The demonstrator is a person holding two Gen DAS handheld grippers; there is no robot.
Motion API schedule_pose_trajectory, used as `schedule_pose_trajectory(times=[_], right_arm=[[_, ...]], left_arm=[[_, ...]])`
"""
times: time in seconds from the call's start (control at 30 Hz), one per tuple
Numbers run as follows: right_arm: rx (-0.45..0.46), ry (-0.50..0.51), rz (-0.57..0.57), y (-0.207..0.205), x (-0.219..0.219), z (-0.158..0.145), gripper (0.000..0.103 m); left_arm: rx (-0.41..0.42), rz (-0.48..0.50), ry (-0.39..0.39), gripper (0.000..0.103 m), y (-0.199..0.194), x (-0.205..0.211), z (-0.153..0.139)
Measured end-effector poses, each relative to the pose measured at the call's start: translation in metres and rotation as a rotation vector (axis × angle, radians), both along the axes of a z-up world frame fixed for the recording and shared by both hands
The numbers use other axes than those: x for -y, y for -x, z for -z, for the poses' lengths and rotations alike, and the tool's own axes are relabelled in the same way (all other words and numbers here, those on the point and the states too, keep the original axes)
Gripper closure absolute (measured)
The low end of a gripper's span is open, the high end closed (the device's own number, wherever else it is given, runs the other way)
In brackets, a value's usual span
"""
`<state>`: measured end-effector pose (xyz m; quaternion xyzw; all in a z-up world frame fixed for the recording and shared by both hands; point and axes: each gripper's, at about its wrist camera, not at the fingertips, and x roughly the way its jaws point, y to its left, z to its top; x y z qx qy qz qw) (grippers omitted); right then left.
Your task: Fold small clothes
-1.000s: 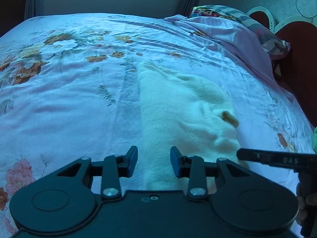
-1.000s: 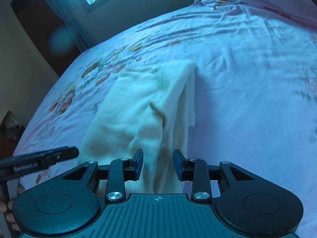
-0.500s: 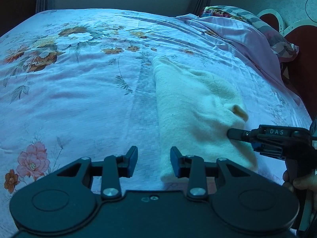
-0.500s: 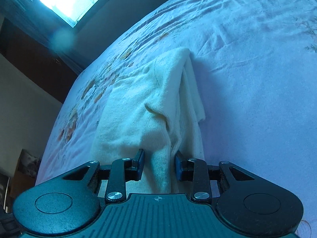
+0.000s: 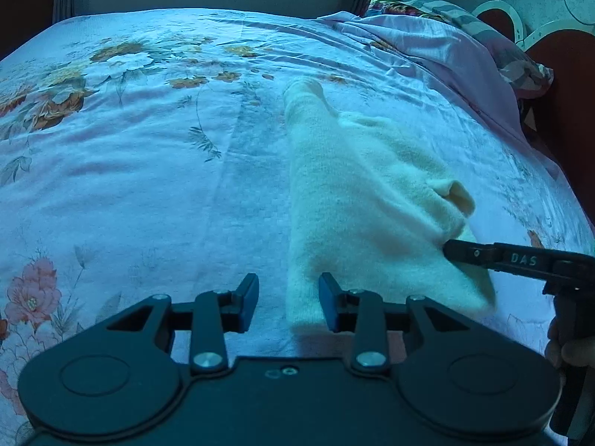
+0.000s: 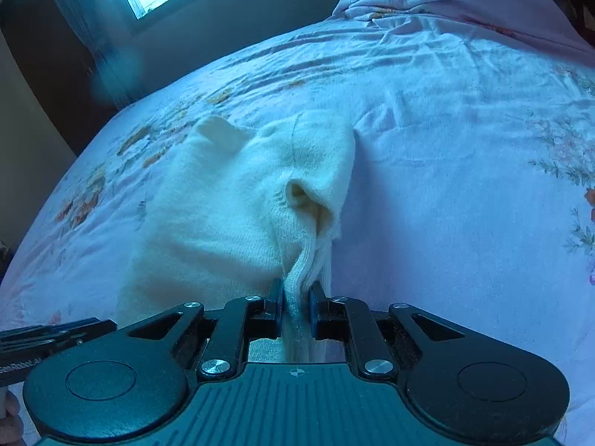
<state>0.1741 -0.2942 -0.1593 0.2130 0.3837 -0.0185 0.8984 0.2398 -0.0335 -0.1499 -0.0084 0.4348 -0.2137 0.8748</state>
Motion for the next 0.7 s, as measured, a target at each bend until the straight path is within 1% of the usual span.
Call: schedule_pose_trajectory(times=[0.1,0.17,0.3,0.4,0.47,0.5,0.53,0.57,0.6,0.63,0.67,0.7], right_arm=[[0.067,0.101,0.026,0.010,-0.004,-0.019,0.088],[0.118,0.131,0.013,0.010,-0.009,-0.031,0.088],[0.134,0.175,-0.030,-0.016,-0.022,-0.041,0.088],[0.144,0.211,-0.034,-0.041,-0.025,-0.041,0.088],[0.138,0.266,-0.041,-0.059,-0.025,-0.033,0.088],[0.118,0.293,-0.040,-0.066,-0.023,-0.023,0.088],[0.076,0.302,-0.045,-0.074,-0.020,-0.011,0.088],[0.011,0.298,-0.065,-0.083,-0.014,0.008,0.088],[0.005,0.284,-0.075,-0.085,-0.008,0.019,0.088],[0.018,0.274,-0.076,-0.084,-0.002,0.022,0.088],[0.018,0.267,-0.083,-0.086,0.000,0.019,0.087],[0.032,0.269,-0.089,-0.086,0.001,0.014,0.087]], left_arm=[[0.048,0.012,0.003,0.070,0.001,-0.001,-0.014],[0.084,0.038,0.004,0.070,-0.002,0.007,-0.024],[0.109,0.102,0.018,0.070,-0.017,0.037,-0.034],[0.112,0.128,0.009,0.070,-0.037,0.063,-0.026],[0.076,0.125,-0.014,0.069,-0.057,0.076,-0.011],[0.057,0.107,-0.029,0.070,-0.066,0.078,0.001],[0.040,0.090,-0.036,0.070,-0.075,0.077,0.011],[0.046,0.082,-0.038,0.071,-0.078,0.077,0.016],[0.058,0.091,-0.034,0.071,-0.079,0.075,0.018],[0.063,0.103,-0.037,0.071,-0.079,0.074,0.016],[0.060,0.103,-0.029,0.071,-0.080,0.073,0.012],[0.060,0.099,-0.005,0.071,-0.081,0.071,0.007]])
